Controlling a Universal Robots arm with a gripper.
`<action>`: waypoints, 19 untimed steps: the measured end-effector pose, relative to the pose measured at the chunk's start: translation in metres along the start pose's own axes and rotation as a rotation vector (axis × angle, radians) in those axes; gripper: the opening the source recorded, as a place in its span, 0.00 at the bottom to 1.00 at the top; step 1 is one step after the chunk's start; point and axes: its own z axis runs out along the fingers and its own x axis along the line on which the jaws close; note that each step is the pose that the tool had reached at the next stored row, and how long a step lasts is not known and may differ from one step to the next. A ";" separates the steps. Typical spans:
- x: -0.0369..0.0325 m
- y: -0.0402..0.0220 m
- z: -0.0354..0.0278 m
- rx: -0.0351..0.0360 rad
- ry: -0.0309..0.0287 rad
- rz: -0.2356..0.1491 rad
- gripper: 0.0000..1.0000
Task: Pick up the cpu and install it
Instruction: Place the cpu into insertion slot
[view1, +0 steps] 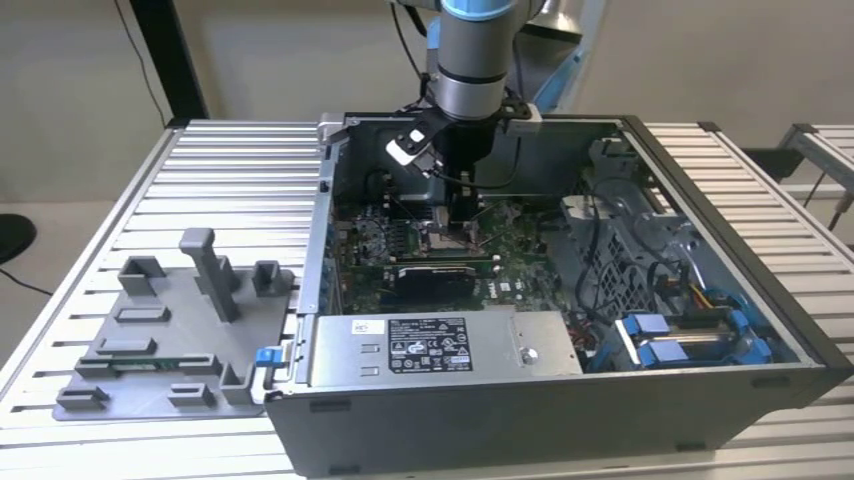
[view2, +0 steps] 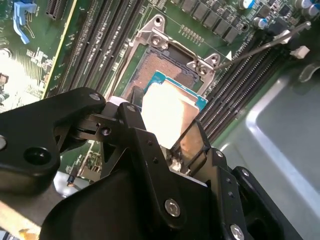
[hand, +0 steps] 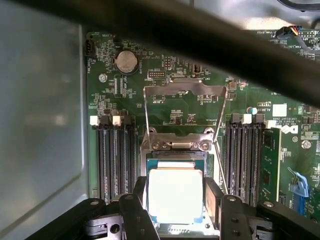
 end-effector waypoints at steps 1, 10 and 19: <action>0.0000 0.0000 0.0014 0.0000 -0.0003 0.000 0.00; -0.0002 -0.0001 0.0127 0.0017 -0.0003 -0.003 0.00; -0.0006 -0.0003 0.0147 0.0018 -0.0011 -0.003 0.00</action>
